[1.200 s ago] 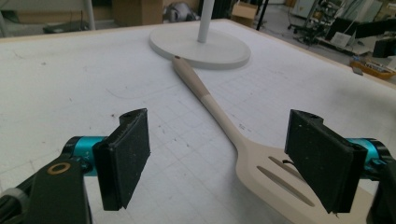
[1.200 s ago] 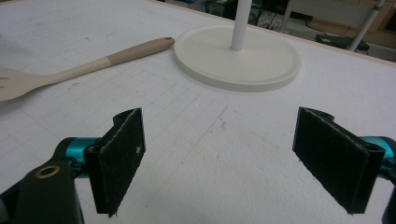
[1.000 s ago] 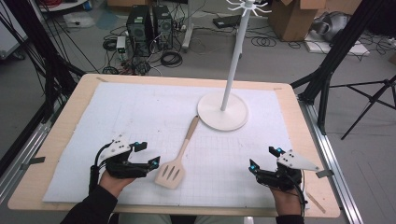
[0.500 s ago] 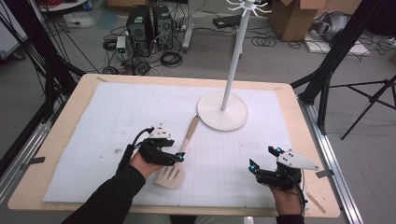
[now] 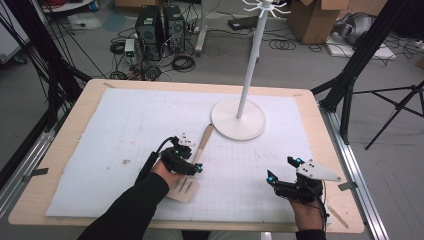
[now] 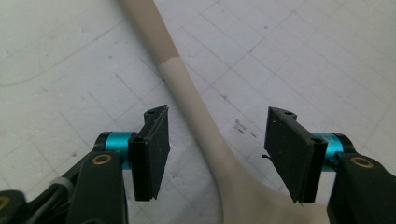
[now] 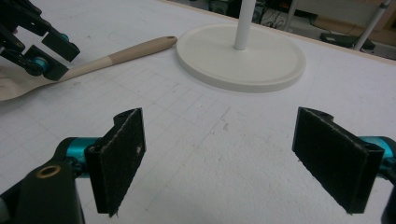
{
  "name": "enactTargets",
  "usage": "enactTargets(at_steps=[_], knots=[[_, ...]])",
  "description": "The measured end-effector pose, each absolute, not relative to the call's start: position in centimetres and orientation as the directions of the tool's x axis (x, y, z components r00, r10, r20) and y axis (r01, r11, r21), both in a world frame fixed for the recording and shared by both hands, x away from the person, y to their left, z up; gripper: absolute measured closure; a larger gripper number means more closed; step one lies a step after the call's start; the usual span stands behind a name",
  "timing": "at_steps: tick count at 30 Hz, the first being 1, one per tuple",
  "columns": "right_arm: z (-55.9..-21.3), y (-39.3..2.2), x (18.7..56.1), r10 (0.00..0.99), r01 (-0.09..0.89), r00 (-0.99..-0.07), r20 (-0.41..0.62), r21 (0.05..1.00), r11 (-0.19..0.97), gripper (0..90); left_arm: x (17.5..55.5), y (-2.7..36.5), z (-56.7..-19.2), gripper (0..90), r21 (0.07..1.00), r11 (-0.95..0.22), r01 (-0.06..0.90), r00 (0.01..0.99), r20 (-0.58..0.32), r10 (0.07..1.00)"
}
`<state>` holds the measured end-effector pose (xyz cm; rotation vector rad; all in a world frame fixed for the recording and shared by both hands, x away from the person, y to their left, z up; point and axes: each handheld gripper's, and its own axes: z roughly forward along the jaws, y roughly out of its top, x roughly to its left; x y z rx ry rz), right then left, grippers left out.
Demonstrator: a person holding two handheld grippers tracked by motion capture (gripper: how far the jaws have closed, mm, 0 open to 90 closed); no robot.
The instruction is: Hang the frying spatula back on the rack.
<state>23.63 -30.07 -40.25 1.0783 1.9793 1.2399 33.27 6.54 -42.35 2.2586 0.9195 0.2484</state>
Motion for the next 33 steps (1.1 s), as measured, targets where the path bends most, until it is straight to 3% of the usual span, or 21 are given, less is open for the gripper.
enactTargets(at_steps=[6, 12, 22, 33], knots=[[-40.3, -30.2, 23.7, 0.853, 0.333, -0.519, -0.047, 0.908, 0.252, 16.1, 33.2, 6.3, -42.7, 49.9, 0.627, -0.561, 0.54, 0.737, -0.031, 0.675], [-40.3, -30.1, 23.7, 0.855, 0.339, -0.517, -0.043, 0.907, 0.251, 16.1, 32.9, 5.9, -42.5, 67.3, 0.616, -0.569, 0.545, 0.731, -0.015, 0.683], [-40.3, -30.2, 23.6, 0.855, 0.337, -0.516, -0.047, 0.907, 0.253, 16.4, 33.0, 6.0, -42.2, 70.8, 0.584, -0.508, 0.633, 0.669, -0.081, 0.739], [-40.3, -30.3, 23.6, 0.856, 0.344, -0.515, -0.041, 0.905, 0.25, 16.7, 32.6, 7.2, -41.9, 74.4, 0.554, -0.509, 0.659, 0.666, -0.115, 0.737]])
